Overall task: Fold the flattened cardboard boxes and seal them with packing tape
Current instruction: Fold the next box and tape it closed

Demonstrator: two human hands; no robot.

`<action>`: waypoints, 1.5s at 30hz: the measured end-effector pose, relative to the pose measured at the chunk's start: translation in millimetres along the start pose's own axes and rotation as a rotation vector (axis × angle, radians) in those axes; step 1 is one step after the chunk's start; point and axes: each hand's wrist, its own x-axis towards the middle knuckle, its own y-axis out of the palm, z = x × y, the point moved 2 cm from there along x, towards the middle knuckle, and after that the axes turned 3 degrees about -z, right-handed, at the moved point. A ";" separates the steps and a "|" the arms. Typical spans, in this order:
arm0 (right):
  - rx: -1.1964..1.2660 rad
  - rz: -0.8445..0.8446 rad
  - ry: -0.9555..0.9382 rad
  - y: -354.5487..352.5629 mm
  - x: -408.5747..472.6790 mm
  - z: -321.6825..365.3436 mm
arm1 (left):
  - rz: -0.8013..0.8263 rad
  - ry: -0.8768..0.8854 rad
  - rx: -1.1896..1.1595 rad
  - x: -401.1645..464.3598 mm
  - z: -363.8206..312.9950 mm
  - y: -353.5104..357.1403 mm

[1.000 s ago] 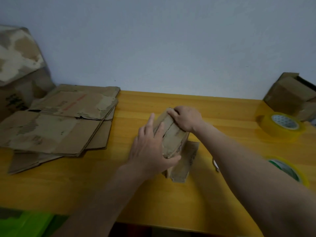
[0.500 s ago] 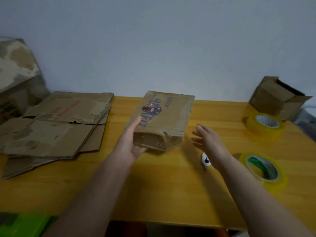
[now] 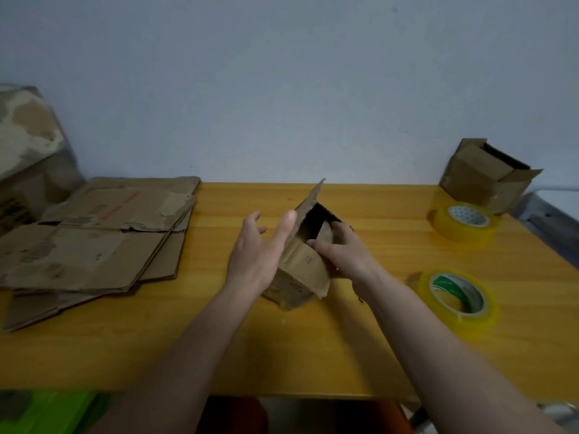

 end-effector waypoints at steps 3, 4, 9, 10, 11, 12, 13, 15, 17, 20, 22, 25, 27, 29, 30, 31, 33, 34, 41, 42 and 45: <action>-0.180 -0.101 0.020 2.9 16.5 8.5 | 0.124 -0.034 0.139 9.8 -15.3 -6.3; -0.241 -0.143 0.018 4.8 21.3 13.1 | 0.155 -0.043 0.191 13.0 -17.8 -7.7; -0.340 -0.249 0.094 18.9 35.3 23.9 | 0.065 0.021 0.443 26.6 -9.7 -6.0; -0.320 -0.240 0.131 21.7 36.2 23.6 | 0.051 0.020 0.444 26.6 -7.1 -5.0; -0.300 -0.221 0.163 23.8 36.1 23.5 | 0.045 0.022 0.446 25.9 -3.7 -4.3; -0.288 -0.190 0.180 25.2 34.7 24.4 | 0.040 0.023 0.442 25.5 0.3 -3.5; -0.285 -0.147 0.175 25.2 32.9 26.2 | 0.039 0.019 0.435 25.9 4.8 -3.3; -0.250 -0.052 0.108 21.1 26.3 33.1 | 0.034 0.016 0.406 26.6 14.4 -4.6; -0.164 0.007 0.052 11.3 17.8 39.4 | 0.018 0.008 0.366 27.6 23.0 -8.4; -0.050 -0.052 0.064 -5.2 11.2 34.9 | 0.008 0.001 0.201 28.0 32.5 -10.7; 0.000 -0.050 0.081 -8.9 7.7 24.4 | -0.017 0.003 0.095 27.6 37.6 -7.9; 0.080 0.022 0.024 -6.6 4.1 6.7 | -0.087 -0.005 0.007 27.7 44.6 1.0; 0.096 0.011 -0.019 -6.6 7.2 0.5 | -0.098 0.021 -0.015 29.7 41.7 9.7; 0.078 -0.032 -0.052 -10.6 16.1 1.3 | -0.040 0.050 -0.069 35.5 30.3 19.7; 0.074 -0.060 -0.067 -14.8 22.7 4.1 | 0.019 0.058 -0.114 40.3 22.2 25.3; 0.064 -0.089 -0.086 -20.4 30.2 8.4 | 0.104 0.070 -0.166 44.5 11.6 30.9; 0.023 -0.125 -0.126 -35.4 47.0 19.4 | 0.254 0.106 -0.178 55.9 -7.5 43.5; 0.004 -0.127 -0.141 -44.0 56.5 24.9 | 0.298 0.126 -0.139 65.0 -13.1 51.2; -0.147 -0.222 -0.120 -116.3 123.7 27.1 | 0.333 0.168 -0.014 133.7 -44.6 135.2; -0.166 -0.239 -0.112 -127.4 131.9 22.8 | 0.346 0.174 -0.010 141.0 -47.5 151.2; -0.211 -0.266 -0.104 -159.5 152.6 8.8 | 0.369 0.186 0.026 158.7 -55.4 199.4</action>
